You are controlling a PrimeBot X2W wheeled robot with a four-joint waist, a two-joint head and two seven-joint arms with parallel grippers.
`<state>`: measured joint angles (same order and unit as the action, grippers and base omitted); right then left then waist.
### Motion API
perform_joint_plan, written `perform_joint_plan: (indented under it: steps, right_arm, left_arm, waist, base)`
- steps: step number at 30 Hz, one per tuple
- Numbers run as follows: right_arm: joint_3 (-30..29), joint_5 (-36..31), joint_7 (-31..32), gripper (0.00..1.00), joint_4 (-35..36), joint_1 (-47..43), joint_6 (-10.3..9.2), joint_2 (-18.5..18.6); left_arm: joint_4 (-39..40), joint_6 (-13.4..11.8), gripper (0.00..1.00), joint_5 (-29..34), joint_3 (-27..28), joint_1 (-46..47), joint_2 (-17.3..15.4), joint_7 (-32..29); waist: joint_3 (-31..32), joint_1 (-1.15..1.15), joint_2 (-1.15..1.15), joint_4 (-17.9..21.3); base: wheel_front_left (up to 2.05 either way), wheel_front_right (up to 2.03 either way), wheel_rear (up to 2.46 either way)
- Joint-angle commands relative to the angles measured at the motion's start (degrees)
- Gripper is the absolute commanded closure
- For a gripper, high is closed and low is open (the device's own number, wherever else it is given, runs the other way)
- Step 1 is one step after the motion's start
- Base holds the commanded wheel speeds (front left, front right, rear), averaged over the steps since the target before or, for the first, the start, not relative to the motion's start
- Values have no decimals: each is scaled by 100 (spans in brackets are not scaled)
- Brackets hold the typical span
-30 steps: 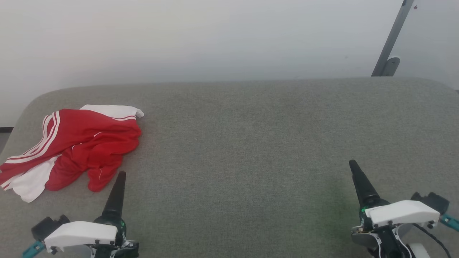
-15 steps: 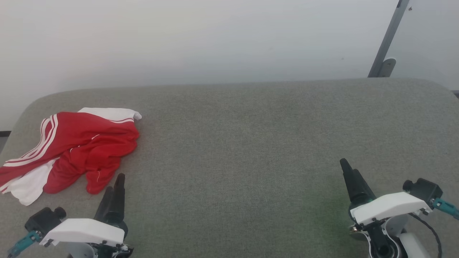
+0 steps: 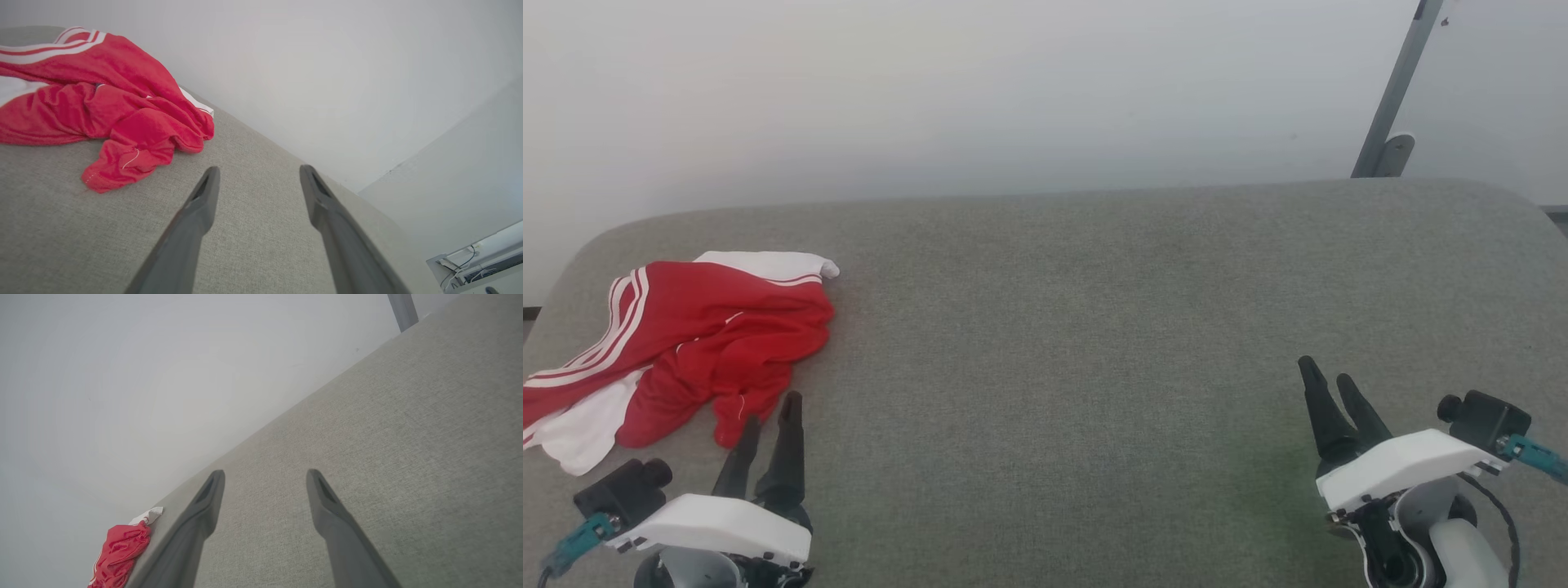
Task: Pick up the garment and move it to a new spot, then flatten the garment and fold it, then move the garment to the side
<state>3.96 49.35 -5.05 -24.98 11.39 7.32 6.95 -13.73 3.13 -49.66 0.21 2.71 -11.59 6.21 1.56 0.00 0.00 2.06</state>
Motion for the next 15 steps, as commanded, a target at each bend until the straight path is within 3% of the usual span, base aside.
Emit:
perform_joint_plan:
  steps: [1, 15]
  right_arm:
    - [0, -162, -53, 0, 53, 129, 21, 37]
    - [-20, -1009, -171, 0, 135, 122, 22, 62]
  left_arm:
    - [77, 42, 0, 153, 20, 117, -48, 55]
    - [43, 234, 0, 930, 122, 56, -26, 274]
  waist:
    - [1, 0, 0, 5]
    - [22, 0, 0, 60]
  base:
    - [0, 0, 0]
    - [0, 0, 0]
